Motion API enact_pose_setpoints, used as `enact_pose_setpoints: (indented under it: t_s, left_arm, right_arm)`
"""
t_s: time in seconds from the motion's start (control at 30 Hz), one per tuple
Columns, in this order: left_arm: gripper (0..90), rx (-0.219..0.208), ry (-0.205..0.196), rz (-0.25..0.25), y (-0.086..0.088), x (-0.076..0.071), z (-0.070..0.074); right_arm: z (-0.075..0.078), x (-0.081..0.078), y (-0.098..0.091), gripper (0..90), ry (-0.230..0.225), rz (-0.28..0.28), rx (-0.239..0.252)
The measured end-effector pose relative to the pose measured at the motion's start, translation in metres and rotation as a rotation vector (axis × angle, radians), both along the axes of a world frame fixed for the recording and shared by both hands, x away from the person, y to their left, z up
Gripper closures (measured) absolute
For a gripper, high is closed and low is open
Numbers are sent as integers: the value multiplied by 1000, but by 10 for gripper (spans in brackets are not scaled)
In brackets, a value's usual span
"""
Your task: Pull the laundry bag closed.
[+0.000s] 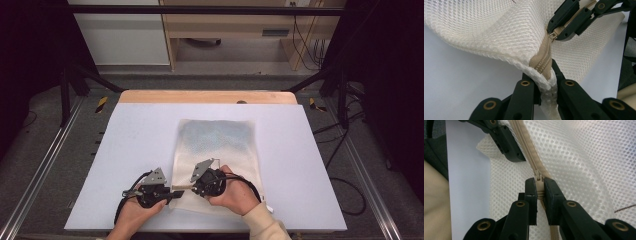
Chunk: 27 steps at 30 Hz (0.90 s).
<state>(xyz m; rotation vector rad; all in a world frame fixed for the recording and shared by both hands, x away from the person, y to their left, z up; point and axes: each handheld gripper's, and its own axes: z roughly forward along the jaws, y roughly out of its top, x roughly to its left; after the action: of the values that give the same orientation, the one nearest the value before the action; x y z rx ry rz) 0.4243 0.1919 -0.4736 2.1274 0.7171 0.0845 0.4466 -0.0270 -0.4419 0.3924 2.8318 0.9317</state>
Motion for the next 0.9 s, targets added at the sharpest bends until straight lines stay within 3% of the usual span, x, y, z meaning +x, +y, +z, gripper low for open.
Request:
enact_pose_setpoints:
  t_s: [0.9]
  left_arm:
    - [848,-6,8,-8,-1,0,0]
  right_arm:
    - [2,-2,-21,820,5,-42,-12]
